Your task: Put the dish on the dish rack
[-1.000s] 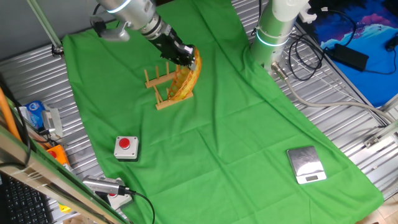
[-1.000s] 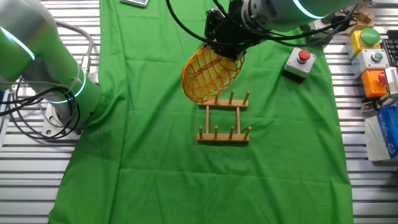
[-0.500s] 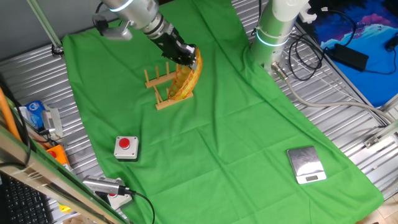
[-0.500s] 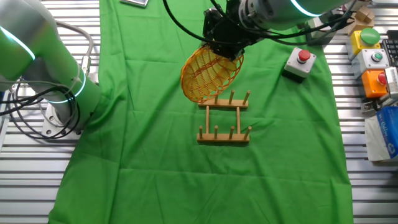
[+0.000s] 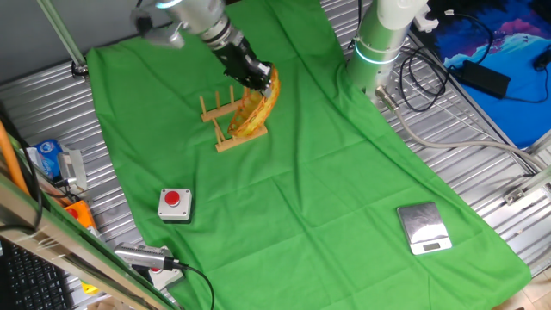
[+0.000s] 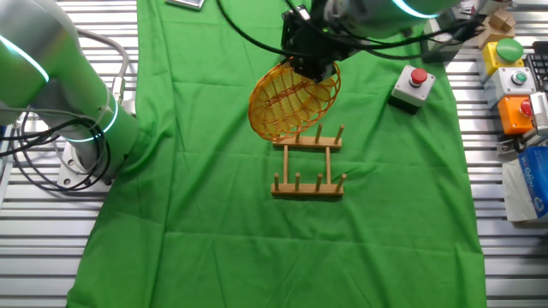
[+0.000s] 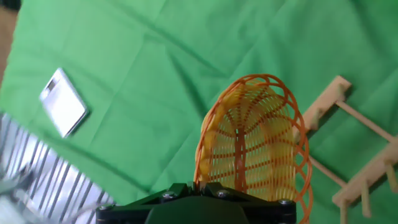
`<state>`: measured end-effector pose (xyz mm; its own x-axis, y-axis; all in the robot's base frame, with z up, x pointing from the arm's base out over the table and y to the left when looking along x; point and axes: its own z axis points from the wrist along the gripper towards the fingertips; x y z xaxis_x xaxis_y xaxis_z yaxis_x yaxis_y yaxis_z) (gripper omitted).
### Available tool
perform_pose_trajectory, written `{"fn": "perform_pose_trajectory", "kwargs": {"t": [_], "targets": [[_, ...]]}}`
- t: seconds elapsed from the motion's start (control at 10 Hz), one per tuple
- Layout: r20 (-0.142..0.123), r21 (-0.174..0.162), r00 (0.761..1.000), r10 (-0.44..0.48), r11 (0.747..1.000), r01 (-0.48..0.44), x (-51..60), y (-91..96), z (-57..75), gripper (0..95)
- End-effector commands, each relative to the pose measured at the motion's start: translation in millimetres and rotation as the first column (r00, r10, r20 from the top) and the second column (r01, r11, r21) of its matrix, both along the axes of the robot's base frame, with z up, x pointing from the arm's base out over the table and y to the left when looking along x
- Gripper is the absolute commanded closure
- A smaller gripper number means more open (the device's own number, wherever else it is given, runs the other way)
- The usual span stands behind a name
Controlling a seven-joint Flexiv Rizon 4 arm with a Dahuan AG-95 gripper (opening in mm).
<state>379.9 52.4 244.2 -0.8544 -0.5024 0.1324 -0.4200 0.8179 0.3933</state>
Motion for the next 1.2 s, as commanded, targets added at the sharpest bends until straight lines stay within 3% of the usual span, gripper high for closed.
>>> {"fn": "perform_pose_trajectory", "kwargs": {"t": [0.1,0.4,1.0,1.2], "targets": [[0.084,-0.034,0.973,-0.214,0.975,0.218,1.6,0.7,-0.4,95.0],[0.092,-0.037,0.963,-0.254,0.965,0.259,1.6,0.7,-0.4,95.0],[0.066,-0.038,0.965,-0.253,0.966,0.255,1.6,0.7,-0.4,95.0],[0.050,-0.022,0.972,-0.229,0.973,0.231,1.6,0.7,-0.4,95.0]]}}
